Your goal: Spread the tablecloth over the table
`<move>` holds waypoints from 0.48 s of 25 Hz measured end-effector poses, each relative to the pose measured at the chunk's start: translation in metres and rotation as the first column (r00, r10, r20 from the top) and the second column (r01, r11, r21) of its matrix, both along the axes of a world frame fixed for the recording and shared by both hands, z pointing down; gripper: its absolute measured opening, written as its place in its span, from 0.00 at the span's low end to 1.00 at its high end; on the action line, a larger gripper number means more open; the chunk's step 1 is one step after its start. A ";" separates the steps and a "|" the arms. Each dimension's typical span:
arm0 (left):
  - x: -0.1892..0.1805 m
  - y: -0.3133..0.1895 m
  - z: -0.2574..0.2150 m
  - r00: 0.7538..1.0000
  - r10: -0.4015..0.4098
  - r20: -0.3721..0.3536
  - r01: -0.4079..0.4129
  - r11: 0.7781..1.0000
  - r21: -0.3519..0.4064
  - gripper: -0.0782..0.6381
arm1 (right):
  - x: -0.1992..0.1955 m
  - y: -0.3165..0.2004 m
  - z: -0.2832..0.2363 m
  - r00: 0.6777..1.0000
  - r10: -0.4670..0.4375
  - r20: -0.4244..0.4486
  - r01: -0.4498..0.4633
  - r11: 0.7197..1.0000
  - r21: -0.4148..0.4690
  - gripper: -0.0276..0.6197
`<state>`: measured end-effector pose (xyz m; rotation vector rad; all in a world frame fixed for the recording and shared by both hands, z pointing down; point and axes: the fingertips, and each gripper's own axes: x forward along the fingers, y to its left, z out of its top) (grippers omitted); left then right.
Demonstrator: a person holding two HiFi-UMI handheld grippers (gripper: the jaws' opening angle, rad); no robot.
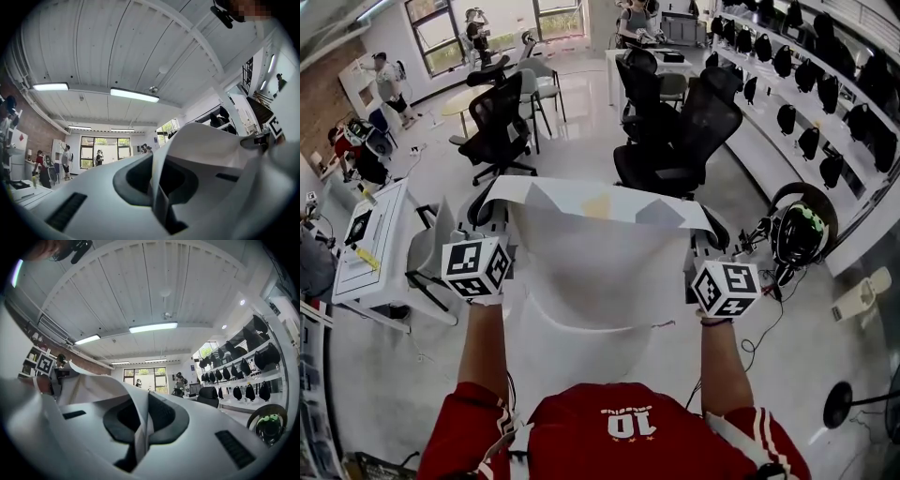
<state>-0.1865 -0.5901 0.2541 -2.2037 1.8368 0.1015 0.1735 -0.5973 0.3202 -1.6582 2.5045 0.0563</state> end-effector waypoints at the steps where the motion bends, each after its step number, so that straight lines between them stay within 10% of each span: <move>1: 0.001 -0.004 -0.007 1.000 0.001 0.004 -0.001 1.000 0.015 0.12 | 0.001 -0.006 -0.007 1.000 0.001 0.001 -0.001 1.000 0.013 0.07; 12: -0.006 -0.021 -0.016 1.000 -0.018 0.010 0.017 0.997 0.072 0.12 | -0.005 -0.030 -0.024 1.000 -0.005 -0.031 0.007 0.998 0.070 0.07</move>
